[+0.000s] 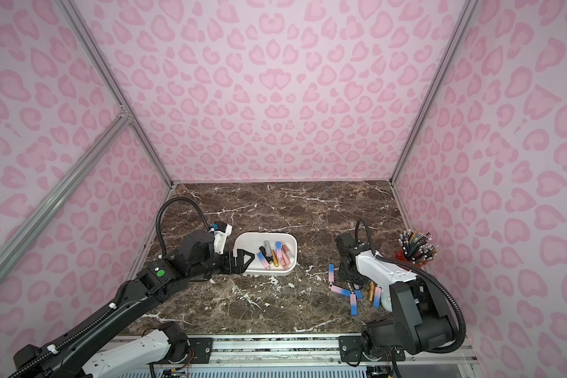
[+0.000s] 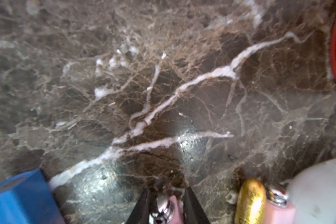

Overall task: Put the lipstick into the storage box
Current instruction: Move the lipstick at the center of the board.

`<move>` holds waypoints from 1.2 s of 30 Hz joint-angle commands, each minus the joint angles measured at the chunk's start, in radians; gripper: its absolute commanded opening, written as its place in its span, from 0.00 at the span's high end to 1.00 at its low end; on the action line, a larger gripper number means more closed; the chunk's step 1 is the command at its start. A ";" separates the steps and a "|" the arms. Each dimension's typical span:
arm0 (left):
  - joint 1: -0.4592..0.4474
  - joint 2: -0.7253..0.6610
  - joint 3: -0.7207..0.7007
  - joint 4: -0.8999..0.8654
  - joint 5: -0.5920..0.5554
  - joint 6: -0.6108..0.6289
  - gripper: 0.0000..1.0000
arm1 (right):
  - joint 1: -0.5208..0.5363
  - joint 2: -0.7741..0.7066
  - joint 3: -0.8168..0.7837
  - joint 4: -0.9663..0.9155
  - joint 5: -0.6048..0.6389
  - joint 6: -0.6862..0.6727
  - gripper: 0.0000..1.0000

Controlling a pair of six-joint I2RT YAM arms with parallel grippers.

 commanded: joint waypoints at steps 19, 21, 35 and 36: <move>0.001 -0.020 0.010 -0.028 -0.031 0.007 0.02 | -0.003 0.166 0.146 0.058 0.019 -0.044 0.70; 0.001 -0.024 0.009 -0.028 -0.034 0.009 0.02 | -0.004 0.147 0.138 0.056 0.011 -0.046 0.65; 0.001 -0.014 -0.003 -0.013 -0.025 -0.001 0.03 | -0.004 0.065 0.027 0.062 0.001 -0.048 0.71; 0.001 -0.015 -0.005 -0.011 -0.025 -0.002 0.02 | -0.004 0.062 0.024 0.061 0.001 -0.049 0.74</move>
